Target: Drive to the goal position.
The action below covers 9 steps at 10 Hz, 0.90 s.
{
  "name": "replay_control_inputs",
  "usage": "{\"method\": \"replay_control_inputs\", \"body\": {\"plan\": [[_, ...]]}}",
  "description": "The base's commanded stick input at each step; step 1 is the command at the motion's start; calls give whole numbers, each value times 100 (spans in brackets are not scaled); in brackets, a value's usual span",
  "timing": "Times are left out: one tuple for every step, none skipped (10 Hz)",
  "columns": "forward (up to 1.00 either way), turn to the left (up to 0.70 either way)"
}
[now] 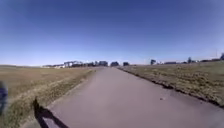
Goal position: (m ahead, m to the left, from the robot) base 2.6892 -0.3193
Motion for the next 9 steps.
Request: {"method": "replay_control_inputs", "body": {"plan": [[70,0],[70,0],[70,0],[70,0],[70,0],[70,0],[70,0],[70,0],[70,0]]}}
